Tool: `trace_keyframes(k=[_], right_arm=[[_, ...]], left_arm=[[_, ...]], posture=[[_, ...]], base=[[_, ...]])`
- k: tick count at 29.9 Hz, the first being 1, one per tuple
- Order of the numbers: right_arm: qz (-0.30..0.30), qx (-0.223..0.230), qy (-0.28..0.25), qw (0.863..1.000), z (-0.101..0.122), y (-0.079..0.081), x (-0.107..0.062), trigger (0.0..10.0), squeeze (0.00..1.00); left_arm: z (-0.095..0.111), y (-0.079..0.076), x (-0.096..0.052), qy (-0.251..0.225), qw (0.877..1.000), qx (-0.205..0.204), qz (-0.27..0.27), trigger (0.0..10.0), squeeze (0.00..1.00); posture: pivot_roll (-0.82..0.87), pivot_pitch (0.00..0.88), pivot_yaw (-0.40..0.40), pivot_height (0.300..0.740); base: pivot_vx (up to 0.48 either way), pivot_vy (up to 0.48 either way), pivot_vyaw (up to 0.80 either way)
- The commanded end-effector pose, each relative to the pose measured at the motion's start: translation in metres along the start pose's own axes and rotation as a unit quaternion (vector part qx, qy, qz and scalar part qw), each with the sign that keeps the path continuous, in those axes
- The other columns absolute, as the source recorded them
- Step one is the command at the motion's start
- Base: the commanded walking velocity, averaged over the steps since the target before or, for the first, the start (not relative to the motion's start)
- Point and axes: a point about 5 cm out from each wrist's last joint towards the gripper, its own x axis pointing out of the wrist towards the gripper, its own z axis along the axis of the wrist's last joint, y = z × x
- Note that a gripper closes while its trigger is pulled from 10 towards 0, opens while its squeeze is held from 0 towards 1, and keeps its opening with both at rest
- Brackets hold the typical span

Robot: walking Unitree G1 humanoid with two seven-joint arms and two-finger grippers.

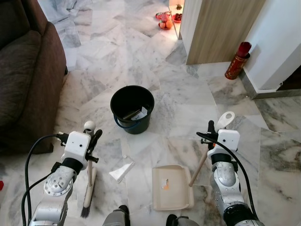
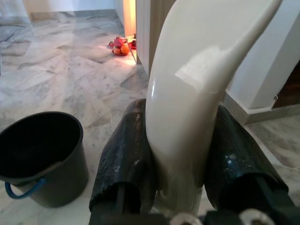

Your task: Sweep floor

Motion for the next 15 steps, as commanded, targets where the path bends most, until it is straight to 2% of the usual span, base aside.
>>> trace_keyframes(k=[1, 2, 6, 15], right_arm=[[-0.003, 0.027, 0.017, 0.999, -0.005, 0.003, -0.002, 10.0, 0.00], [-0.005, 0.042, 0.000, 0.999, 0.004, 0.005, 0.005, 10.0, 0.00], [0.003, 0.053, -0.026, 0.998, 0.017, 0.009, 0.014, 10.0, 0.00], [0.008, 0.054, -0.004, 0.998, 0.004, 0.011, 0.006, 10.0, 0.00]], left_arm=[[0.006, 0.007, -0.002, -0.008, 1.000, 0.009, 0.010, 10.0, 0.00], [0.007, 0.008, -0.001, -0.010, 1.000, 0.009, 0.011, 10.0, 0.00], [0.010, 0.010, -0.001, -0.012, 1.000, 0.011, 0.014, 10.0, 0.00], [0.016, 0.012, -0.001, -0.021, 1.000, 0.013, 0.016, 10.0, 0.00]], posture=[[0.21, 0.337, 0.036, 0.740], [0.21, 0.334, 0.036, 0.740], [0.21, 0.330, 0.036, 0.740], [0.23, 0.332, 0.044, 0.740]], base=[[0.000, 0.000, 0.00], [0.000, 0.000, 0.00], [0.000, 0.000, 0.00], [0.000, 0.000, 0.00]])
